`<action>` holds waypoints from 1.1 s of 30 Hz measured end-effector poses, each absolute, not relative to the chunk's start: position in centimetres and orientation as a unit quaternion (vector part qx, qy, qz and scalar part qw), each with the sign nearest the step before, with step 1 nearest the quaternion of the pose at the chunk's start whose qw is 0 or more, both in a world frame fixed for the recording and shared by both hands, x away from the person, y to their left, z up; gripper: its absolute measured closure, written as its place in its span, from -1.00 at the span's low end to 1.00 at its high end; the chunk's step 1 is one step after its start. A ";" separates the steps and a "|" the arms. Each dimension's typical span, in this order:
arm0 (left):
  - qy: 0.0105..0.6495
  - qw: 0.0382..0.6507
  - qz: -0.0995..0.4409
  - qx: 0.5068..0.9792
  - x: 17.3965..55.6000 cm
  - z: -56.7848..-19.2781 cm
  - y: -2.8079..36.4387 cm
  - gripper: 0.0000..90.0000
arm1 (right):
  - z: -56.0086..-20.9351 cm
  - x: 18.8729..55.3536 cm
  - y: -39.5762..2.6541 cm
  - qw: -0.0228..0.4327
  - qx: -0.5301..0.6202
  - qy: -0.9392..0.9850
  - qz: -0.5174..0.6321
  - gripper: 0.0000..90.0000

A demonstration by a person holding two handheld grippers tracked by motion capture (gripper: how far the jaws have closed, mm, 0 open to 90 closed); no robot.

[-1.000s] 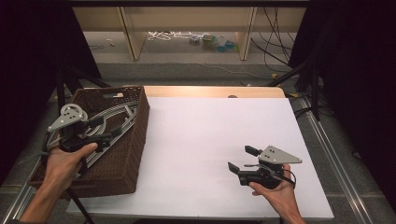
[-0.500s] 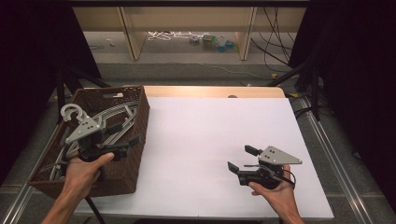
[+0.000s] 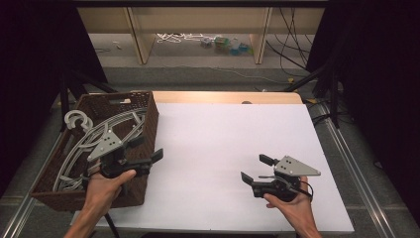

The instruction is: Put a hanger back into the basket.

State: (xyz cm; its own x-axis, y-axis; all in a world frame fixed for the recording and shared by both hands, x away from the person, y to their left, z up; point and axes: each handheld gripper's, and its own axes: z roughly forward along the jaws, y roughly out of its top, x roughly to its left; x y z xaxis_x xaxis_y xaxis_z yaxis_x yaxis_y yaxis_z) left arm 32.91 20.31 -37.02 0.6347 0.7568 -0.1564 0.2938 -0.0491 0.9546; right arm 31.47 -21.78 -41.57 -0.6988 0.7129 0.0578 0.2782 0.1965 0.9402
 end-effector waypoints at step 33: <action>0.332 0.569 0.223 0.719 30.7 -42.7 17.7 -0.64 | -42.1 30.4 -21.1 0.200 0.323 0.741 0.554 -0.64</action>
State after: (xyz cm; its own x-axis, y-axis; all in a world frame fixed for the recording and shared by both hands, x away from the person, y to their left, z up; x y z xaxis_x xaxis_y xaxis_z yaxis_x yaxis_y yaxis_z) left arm 30.65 17.73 -42.65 0.6801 0.7309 -0.0562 0.2230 -0.1332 0.9657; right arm 30.36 -21.08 -42.11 -0.7114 0.7001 0.0608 0.2569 0.1786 0.9498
